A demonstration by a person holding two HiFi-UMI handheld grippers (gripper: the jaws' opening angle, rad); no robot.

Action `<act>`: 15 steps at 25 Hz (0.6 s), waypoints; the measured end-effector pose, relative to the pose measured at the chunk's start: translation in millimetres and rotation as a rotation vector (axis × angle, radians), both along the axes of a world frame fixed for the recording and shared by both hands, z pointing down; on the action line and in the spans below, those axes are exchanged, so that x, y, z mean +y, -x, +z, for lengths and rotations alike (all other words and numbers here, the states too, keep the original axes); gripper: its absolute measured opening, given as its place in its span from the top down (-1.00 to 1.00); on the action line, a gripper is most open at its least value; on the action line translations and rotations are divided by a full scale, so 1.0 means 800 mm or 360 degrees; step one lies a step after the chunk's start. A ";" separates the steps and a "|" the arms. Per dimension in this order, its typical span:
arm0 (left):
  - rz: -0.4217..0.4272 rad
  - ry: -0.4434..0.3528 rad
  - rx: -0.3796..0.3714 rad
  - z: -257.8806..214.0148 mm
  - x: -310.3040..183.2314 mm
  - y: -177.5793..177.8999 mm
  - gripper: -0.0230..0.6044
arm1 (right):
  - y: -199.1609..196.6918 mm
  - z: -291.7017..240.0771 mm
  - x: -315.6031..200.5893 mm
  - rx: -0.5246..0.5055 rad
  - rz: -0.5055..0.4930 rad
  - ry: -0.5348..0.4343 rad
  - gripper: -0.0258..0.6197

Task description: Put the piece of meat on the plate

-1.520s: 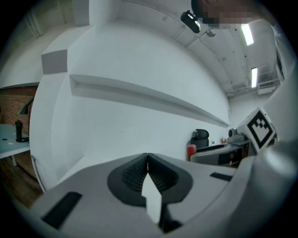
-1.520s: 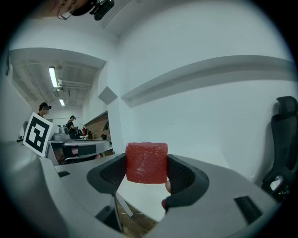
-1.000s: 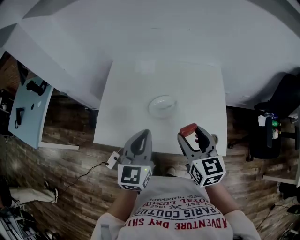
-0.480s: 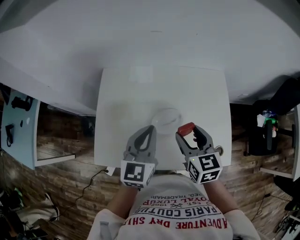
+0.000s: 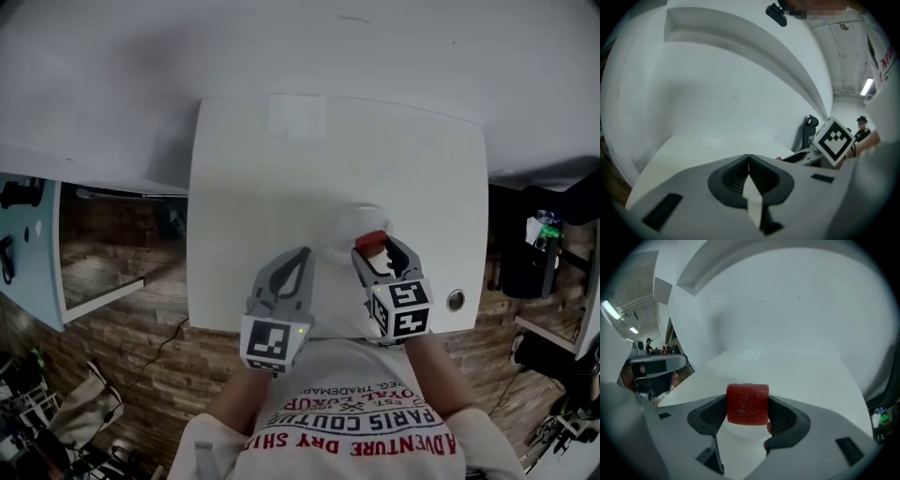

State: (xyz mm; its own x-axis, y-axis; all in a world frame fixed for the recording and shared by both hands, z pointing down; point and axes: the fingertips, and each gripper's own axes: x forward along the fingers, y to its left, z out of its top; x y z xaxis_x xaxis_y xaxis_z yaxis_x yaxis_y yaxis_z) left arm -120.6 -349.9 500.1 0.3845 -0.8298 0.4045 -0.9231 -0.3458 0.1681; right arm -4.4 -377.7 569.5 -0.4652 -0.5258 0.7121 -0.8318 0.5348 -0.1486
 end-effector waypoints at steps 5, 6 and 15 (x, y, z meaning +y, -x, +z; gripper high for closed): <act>-0.0065 0.0102 0.0096 0.026 -0.011 0.014 0.91 | 0.016 0.045 -0.010 0.0088 -0.0016 0.0090 0.06; -0.0057 0.0108 0.0095 0.031 -0.013 0.016 0.91 | 0.019 0.052 -0.011 0.0102 -0.0010 0.0113 0.06; -0.0007 0.0119 0.0129 0.051 -0.025 0.002 0.91 | 0.027 0.078 -0.020 0.0217 -0.0021 0.0217 0.06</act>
